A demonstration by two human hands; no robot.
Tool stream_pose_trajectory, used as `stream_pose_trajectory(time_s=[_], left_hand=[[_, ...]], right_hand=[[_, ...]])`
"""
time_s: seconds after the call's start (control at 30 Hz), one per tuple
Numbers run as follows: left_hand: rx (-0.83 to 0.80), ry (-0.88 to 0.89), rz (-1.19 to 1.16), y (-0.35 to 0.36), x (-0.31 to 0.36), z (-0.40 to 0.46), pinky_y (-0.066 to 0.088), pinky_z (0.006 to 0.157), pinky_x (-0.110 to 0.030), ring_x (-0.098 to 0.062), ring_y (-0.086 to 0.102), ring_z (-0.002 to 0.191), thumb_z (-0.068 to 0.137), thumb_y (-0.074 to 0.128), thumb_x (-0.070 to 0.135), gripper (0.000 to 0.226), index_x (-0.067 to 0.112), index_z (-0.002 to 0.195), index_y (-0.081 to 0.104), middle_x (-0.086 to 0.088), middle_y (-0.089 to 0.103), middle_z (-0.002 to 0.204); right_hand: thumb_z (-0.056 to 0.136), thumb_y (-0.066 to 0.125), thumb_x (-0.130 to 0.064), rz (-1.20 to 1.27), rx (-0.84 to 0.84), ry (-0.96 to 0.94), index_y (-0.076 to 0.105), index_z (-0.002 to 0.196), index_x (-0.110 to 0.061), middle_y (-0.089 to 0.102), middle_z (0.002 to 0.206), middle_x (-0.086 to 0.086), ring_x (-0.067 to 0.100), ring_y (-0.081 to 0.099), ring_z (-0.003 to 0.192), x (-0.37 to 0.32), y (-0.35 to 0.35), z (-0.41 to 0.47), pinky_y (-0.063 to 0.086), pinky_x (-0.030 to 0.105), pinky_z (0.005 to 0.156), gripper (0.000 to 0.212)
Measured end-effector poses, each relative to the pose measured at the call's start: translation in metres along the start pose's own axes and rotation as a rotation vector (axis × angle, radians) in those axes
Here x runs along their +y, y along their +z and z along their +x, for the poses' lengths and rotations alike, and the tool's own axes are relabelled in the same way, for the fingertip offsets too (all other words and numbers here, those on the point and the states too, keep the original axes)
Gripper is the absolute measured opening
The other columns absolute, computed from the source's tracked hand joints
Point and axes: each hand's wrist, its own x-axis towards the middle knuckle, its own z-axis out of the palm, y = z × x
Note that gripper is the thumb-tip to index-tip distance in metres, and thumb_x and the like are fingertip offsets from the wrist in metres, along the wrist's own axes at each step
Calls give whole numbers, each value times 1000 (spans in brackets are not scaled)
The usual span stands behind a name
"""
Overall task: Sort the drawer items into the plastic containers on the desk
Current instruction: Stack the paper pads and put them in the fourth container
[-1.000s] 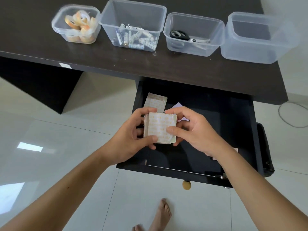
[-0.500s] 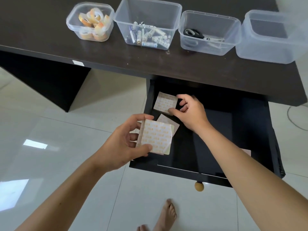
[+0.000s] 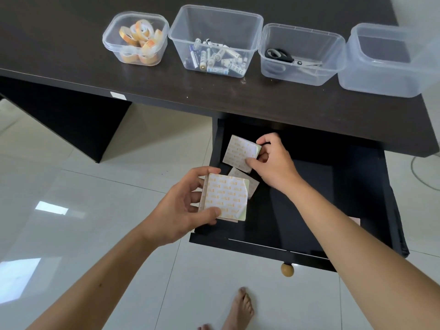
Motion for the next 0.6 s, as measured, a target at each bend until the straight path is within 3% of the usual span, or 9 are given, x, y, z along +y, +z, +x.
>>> stream_pose_trajectory(time_s=[0.07,0.23,0.37,0.43,0.5,0.6], left_hand=[[0,-1,4,0,1,0,66,78,-39,-28,74,112,89,75,-10,70,32,140,52,-4,65,124],[2,6,-12,-1,4,-2,66,83,-42,-31,73,114,92,73,-8,78,37,150,45,-12,66,127],[14,29,-3,1,6,-4,65,87,-48,-35,71,116,94,71,-6,82,42,154,42,-12,66,130],[15,35,-10,2,6,-6,64,88,-47,-36,71,116,95,71,-4,81,38,156,41,-14,65,133],[3,42,-32,0,7,-9,63,91,-45,-38,70,118,94,71,-1,84,37,160,36,-18,63,135],[-47,28,-44,-7,9,-11,60,99,-49,-39,68,124,91,71,2,94,46,162,27,-21,60,140]], right_hand=[[93,75,-19,86,8,-26,49,125,-34,68,99,-9,0,60,75,-3,-8,-11,54,34,80,44],[102,67,-7,450,-13,-1,58,131,-26,78,111,-3,11,73,87,-16,-35,-47,60,31,76,36],[103,61,1,810,-129,-17,60,131,-16,78,109,5,19,66,81,-26,-55,-78,53,27,64,34],[102,62,1,750,-261,-63,62,129,-17,77,108,7,23,64,82,-28,-57,-88,52,28,66,32],[102,65,-3,528,-366,-121,63,130,-21,77,113,6,23,69,87,-30,-51,-93,55,28,69,33],[103,67,-10,354,-368,-127,63,133,-27,73,115,1,17,75,94,-31,-37,-96,58,27,71,35]])
